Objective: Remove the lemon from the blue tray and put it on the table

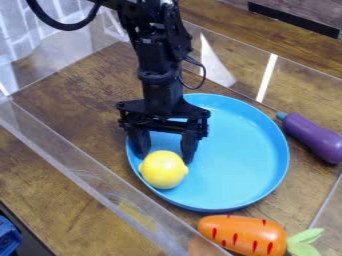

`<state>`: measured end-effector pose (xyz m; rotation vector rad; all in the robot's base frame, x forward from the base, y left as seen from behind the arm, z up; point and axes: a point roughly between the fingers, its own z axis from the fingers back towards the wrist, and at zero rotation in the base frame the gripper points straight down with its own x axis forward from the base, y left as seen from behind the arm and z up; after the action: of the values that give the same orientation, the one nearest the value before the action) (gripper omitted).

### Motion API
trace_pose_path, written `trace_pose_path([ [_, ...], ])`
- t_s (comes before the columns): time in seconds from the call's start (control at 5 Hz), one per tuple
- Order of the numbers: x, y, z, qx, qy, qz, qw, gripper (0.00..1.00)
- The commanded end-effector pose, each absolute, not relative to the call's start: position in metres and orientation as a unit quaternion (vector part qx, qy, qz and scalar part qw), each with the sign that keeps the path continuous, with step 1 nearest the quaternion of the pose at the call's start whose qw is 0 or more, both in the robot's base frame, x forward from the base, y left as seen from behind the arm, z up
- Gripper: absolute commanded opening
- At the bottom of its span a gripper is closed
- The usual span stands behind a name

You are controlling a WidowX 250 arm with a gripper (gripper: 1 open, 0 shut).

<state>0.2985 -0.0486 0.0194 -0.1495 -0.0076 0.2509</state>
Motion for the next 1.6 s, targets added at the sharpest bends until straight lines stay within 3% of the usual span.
trace_pose_path([
  [0.0,0.297,-0.049,0.001,-0.077,0.022,0.116,0.990,1.00],
  [0.2,0.299,-0.060,0.001,-0.082,0.017,0.129,0.988,1.00],
  [0.8,0.266,-0.061,0.002,-0.054,0.020,0.137,0.989,1.00],
  [1.4,0.270,-0.087,0.007,-0.030,0.020,0.238,0.971,1.00],
])
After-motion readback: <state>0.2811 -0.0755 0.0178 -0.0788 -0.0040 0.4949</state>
